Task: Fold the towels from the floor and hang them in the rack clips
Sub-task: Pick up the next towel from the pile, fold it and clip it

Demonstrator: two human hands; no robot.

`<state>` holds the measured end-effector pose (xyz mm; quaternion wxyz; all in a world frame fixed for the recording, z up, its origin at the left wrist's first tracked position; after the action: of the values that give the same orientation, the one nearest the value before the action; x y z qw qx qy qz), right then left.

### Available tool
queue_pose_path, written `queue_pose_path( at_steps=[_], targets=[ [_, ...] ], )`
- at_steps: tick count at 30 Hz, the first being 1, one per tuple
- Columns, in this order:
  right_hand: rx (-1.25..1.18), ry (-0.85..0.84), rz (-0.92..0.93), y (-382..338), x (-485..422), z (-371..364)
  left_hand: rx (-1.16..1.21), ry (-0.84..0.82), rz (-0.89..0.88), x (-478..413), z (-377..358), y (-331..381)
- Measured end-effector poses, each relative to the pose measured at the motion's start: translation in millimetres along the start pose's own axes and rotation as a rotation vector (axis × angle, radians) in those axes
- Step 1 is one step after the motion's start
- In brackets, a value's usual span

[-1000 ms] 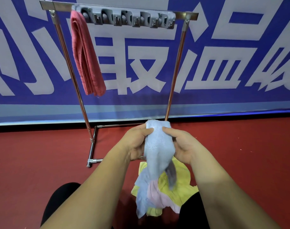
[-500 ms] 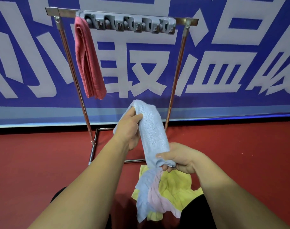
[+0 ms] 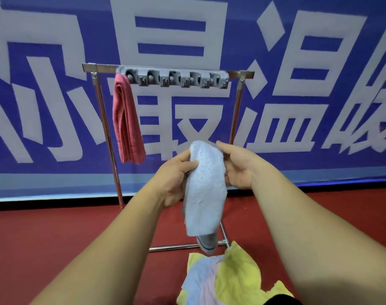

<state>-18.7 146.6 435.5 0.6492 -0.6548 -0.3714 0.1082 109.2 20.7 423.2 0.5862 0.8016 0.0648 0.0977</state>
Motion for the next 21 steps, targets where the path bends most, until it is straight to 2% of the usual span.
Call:
queue_pose_path(
  at_steps=[6,12,14,18,21],
  targets=[
    [-0.041,0.115,0.012,-7.7,8.2,-4.8,-0.079,-0.039,0.055,9.7,1.9,4.7],
    [-0.044,0.135,0.038,-9.1,15.4,-2.3,-0.089,-0.036,0.104,14.6,15.6,-4.9],
    [-0.006,0.116,0.049,-15.2,21.4,-4.1,-0.129,0.034,0.122,15.4,25.3,-3.8],
    [0.151,0.032,0.037,-41.3,32.2,-10.4,-0.182,0.316,0.05,6.5,51.3,32.7],
    [0.306,-0.054,0.039,-78.9,38.1,-23.3,-0.316,0.237,-0.068,-6.9,39.8,82.1]
  ],
)
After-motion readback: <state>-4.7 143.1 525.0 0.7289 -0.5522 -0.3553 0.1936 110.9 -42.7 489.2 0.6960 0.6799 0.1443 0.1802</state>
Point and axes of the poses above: each hand's wrist, its own x-axis away from the middle knuckle, its own z-axis out of the back of the hand, y = z × x, the point moved 4 cm from there along -x, towards the middle knuckle, and after that the axes turned 2 degrees about z, right-handed, at the moved point
